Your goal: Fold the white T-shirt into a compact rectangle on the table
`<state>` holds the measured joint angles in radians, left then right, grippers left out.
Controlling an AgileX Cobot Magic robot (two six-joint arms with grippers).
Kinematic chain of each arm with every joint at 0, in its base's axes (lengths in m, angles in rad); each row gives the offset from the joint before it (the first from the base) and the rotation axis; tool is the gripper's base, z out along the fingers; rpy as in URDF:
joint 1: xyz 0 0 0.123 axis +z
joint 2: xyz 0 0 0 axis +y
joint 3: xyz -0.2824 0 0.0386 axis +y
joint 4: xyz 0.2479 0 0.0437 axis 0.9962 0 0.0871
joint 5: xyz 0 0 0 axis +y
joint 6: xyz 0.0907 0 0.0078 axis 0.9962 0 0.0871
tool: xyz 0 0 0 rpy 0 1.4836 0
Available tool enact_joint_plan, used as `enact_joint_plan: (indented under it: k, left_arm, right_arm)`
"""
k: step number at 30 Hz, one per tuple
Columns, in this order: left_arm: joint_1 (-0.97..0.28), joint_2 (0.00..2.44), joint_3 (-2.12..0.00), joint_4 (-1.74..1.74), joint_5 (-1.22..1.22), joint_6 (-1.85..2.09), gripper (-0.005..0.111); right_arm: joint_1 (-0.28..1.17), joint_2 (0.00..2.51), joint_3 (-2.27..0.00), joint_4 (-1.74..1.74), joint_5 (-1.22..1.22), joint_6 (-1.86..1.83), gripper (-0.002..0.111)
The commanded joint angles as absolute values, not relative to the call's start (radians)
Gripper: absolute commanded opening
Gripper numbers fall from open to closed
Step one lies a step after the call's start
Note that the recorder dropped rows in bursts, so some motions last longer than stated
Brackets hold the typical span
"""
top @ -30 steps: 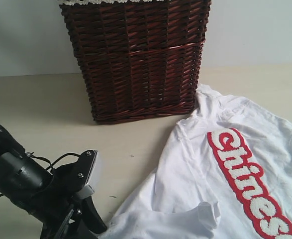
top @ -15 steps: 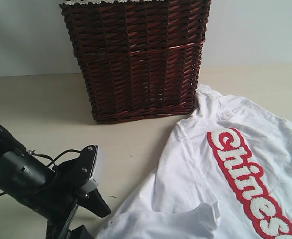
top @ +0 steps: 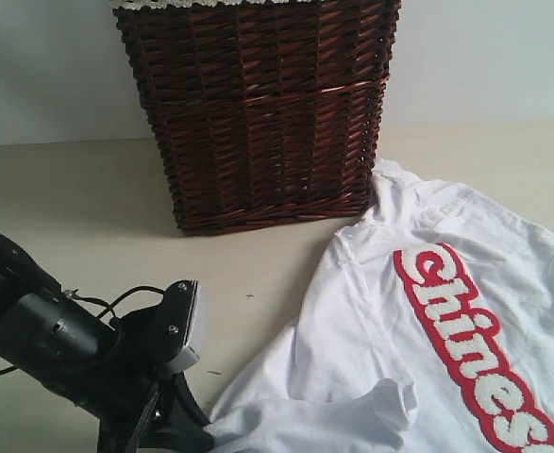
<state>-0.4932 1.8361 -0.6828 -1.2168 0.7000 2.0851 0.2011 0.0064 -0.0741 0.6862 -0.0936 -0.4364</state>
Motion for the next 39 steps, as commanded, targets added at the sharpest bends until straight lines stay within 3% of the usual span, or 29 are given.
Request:
enact_joint_plan:
  k: [1, 9, 13, 22, 25, 32, 39]
  left_arm:
    - [-0.489, 1.767, -0.686, -1.229, 0.577, 1.92, 0.0]
    - [-0.358, 1.664, -0.686, -1.093, 0.518, 1.5, 0.0]
    - [-0.246, 1.661, -0.686, -0.936, 0.505, 1.079, 0.0]
    - [-0.088, 1.587, -0.587, -1.226, 0.483, 0.483, 0.0]
    - [-0.088, 1.554, -0.546, -1.223, 0.424, 0.438, 0.0]
    - [-0.088, 1.53, -0.524, -1.02, -0.301, 0.614, 0.0]
    - [-0.09, 1.53, -0.524, -0.957, -0.293, 0.736, 0.0]
  right_arm:
    - [0.194, 0.0, -0.065, 0.679, -0.1, -0.442, 0.005]
    - [0.194, 0.0, -0.065, 0.679, -0.1, -0.442, 0.005]
    - [0.194, 0.0, -0.065, 0.679, -0.1, -0.442, 0.005]
    - [0.194, 0.0, -0.065, 0.679, -0.1, -0.442, 0.005]
    - [0.194, 0.0, -0.065, 0.679, -0.1, -0.442, 0.005]
    - [0.194, 0.0, -0.065, 0.679, -0.1, -0.442, 0.005]
    - [0.194, 0.0, -0.065, 0.679, -0.116, -0.442, 0.005]
